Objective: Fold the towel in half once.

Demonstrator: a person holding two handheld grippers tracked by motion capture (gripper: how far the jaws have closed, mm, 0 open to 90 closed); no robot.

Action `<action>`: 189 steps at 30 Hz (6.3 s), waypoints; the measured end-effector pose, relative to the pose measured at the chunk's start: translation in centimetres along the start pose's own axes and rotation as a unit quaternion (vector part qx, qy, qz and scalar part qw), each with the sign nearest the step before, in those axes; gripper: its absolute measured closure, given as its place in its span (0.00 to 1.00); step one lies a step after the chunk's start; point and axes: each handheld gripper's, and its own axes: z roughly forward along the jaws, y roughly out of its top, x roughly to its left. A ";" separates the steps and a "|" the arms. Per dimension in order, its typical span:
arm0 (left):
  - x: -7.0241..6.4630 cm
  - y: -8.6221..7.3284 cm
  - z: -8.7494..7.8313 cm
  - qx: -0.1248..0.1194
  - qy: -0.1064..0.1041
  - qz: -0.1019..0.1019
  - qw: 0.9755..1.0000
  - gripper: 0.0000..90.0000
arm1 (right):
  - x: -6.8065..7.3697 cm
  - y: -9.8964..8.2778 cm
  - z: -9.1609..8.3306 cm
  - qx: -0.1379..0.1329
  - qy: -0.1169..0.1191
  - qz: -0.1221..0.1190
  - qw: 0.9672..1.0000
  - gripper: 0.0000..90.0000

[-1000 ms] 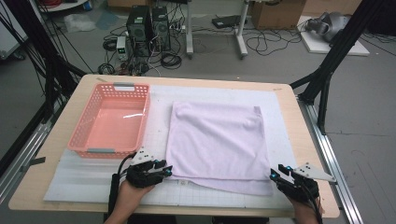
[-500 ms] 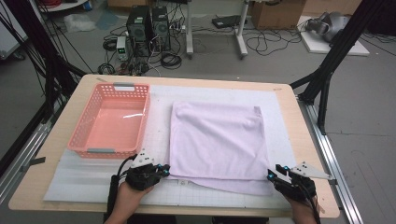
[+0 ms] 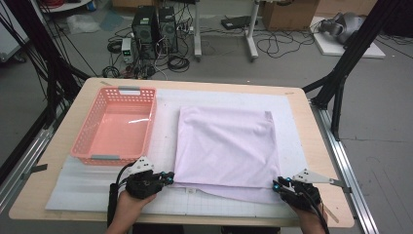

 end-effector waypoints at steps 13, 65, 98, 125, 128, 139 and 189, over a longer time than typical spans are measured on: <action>-0.2 -0.1 -1.0 -0.012 -0.013 -0.009 1.000 0.97 | 0.8 0.4 -2.1 0.003 0.001 -0.003 1.000 0.96; -0.3 0.1 0.6 -0.016 0.064 -0.012 0.998 0.49 | -0.8 0.4 -1.5 -0.019 -0.070 0.070 0.995 0.70; -2.1 -1.0 -0.7 0.027 -0.010 -0.065 0.997 0.96 | 1.2 -0.1 -2.9 0.050 -0.067 0.025 0.996 0.95; -2.4 0.3 -2.2 0.011 -0.097 -0.089 0.991 0.96 | 1.4 0.5 -4.0 0.036 0.013 0.041 0.998 0.94; -2.6 0.3 -2.6 0.021 -0.111 -0.087 0.990 0.96 | 1.5 1.2 -5.1 0.036 0.020 0.033 0.999 0.94; -1.8 0.2 -0.7 -0.006 0.045 -0.018 0.999 0.50 | 0.9 0.3 -4.2 0.005 -0.007 0.061 0.998 0.67; 10.7 13.6 14.9 0.044 0.165 -0.029 0.985 0.48 | -12.7 14.5 12.2 0.005 -0.019 0.011 1.000 0.62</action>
